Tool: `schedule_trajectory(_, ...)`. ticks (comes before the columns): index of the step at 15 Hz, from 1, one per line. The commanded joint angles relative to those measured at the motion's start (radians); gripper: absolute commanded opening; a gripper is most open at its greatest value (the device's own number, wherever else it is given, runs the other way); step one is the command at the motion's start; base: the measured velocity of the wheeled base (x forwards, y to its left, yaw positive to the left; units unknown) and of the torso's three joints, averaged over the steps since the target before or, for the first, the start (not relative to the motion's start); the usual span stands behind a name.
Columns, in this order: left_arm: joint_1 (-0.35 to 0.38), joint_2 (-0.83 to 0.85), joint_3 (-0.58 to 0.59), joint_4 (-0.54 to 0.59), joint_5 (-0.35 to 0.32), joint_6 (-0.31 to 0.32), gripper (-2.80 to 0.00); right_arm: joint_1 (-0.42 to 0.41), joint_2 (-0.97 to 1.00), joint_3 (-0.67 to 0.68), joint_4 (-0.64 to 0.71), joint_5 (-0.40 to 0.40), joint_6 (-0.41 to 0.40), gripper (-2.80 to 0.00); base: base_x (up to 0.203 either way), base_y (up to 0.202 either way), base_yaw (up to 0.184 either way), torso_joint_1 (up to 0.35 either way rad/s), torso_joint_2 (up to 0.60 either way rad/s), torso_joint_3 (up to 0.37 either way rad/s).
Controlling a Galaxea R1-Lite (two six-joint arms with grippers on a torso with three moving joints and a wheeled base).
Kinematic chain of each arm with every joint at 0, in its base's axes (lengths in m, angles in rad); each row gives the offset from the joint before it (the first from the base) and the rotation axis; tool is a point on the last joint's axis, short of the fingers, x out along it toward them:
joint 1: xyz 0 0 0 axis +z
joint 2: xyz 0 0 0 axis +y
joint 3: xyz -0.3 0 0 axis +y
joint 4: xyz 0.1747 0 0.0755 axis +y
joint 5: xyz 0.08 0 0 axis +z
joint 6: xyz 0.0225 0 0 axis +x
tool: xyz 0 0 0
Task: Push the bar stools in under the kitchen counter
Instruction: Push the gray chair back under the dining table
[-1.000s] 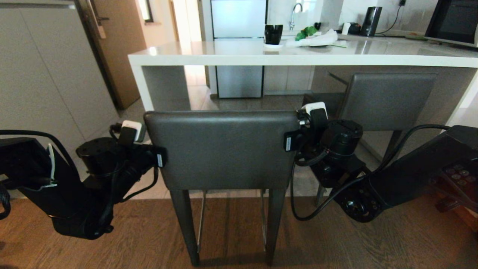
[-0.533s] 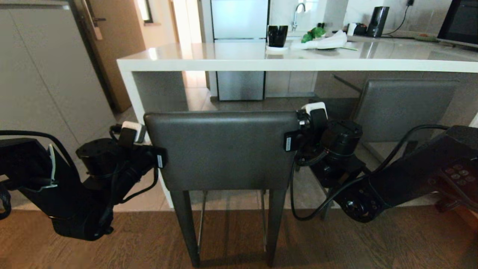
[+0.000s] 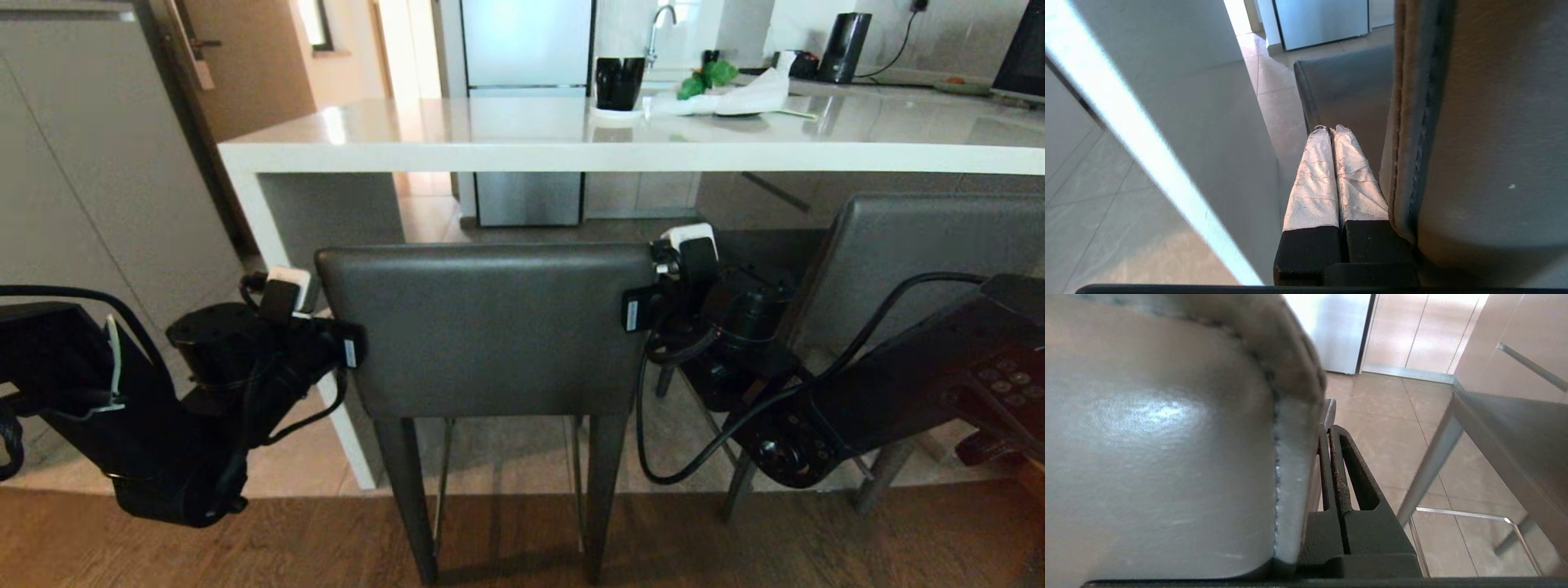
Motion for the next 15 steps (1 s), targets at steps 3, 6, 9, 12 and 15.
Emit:
schedule_trajectory(3,0.001,-0.010,-0.002,-0.007,0.000,0.001,-2.80,0.001,-0.003,0.000,-0.007,-0.002,-0.001,-2.80,0.188,0.000,0.001,0.004,0.00,0.004)
schedule_trajectory(6,-0.001,-0.010,0.010,-0.009,0.000,0.002,-2.80,0.002,-0.003,0.002,-0.007,-0.002,-0.001,-2.80,0.191,0.000,0.001,0.004,0.00,0.001)
schedule_trajectory(9,0.001,-0.012,0.011,-0.009,0.000,0.002,-2.80,0.004,-0.005,0.002,-0.007,-0.002,-0.001,-2.80,0.189,0.000,0.000,0.004,0.00,0.002)
schedule_trajectory(12,-0.004,-0.017,0.026,-0.012,0.000,0.001,-2.80,0.007,-0.013,0.009,-0.008,-0.002,-0.001,-2.80,0.192,0.000,0.000,0.002,0.00,0.003)
schedule_trajectory(15,-0.006,-0.029,0.047,-0.030,-0.003,0.001,-2.80,0.025,-0.034,0.031,-0.010,-0.002,-0.001,-2.80,0.149,0.000,0.002,0.002,0.00,0.001)
